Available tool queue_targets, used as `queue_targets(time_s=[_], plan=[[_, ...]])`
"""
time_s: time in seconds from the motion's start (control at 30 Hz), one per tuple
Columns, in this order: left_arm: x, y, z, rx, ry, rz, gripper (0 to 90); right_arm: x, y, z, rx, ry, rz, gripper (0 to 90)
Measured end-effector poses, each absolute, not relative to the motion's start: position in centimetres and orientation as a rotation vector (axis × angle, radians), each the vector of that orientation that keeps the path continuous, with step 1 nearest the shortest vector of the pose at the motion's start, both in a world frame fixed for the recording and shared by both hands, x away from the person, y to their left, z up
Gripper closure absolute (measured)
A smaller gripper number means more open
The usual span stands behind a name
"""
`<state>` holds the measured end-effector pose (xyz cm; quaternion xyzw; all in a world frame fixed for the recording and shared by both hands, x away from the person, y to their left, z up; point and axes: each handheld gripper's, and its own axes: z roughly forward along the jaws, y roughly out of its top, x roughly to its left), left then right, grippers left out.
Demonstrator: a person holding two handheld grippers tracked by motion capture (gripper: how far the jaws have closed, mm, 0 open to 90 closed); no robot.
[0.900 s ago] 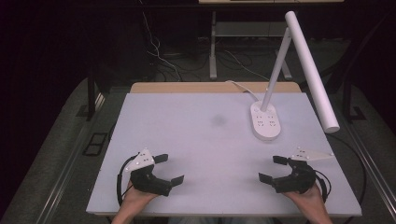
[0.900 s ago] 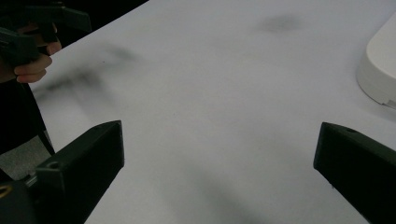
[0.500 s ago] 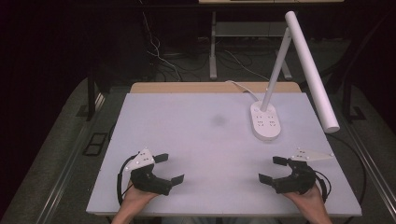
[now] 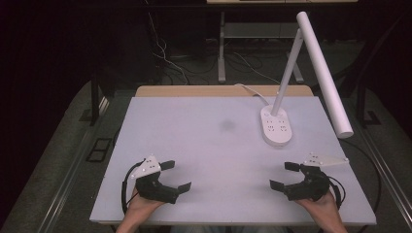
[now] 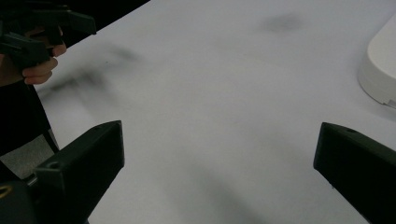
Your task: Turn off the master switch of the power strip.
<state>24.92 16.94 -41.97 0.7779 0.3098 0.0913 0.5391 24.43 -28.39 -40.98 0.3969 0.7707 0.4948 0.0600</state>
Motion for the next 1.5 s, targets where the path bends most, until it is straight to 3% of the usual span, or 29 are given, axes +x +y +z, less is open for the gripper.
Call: queue_targets(time_s=[1.5], plan=[[25.1,18.2,-42.1,1.829,0.764,0.214,2.0,29.2,-27.2,-37.5,1.146,2.424,1.38,1.1]])
